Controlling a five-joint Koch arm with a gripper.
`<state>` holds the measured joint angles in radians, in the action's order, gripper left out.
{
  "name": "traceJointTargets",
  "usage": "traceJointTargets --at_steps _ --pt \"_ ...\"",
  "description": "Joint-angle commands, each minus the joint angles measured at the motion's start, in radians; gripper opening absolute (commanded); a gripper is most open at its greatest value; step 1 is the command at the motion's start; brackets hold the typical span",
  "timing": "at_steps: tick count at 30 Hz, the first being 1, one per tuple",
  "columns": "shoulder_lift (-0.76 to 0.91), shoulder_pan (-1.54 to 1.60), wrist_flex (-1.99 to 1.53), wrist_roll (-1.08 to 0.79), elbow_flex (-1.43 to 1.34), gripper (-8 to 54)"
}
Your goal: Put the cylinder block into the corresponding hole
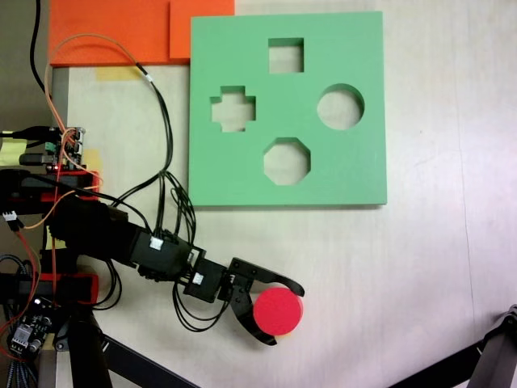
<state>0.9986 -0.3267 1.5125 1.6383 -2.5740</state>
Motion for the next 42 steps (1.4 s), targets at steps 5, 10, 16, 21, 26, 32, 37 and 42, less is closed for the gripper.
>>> traceJointTargets --at_steps 5,10,16,21,26,32,37,42 --pt "0.331 0.187 -0.163 0.003 -0.008 17.4" --pt "0.439 0.419 -0.302 0.011 0.061 13.9" --pt "0.43 0.666 -0.456 0.006 0.244 13.9" --pt "0.35 0.778 -0.523 -0.011 0.362 13.9" --pt "0.244 0.816 -0.534 -0.015 0.479 13.9" --pt "0.12 0.845 -0.615 -0.017 0.634 13.9" --pt "0.052 0.865 -0.64 -0.017 0.706 13.9" --pt "-0.023 0.879 -0.667 -0.018 0.775 13.9"
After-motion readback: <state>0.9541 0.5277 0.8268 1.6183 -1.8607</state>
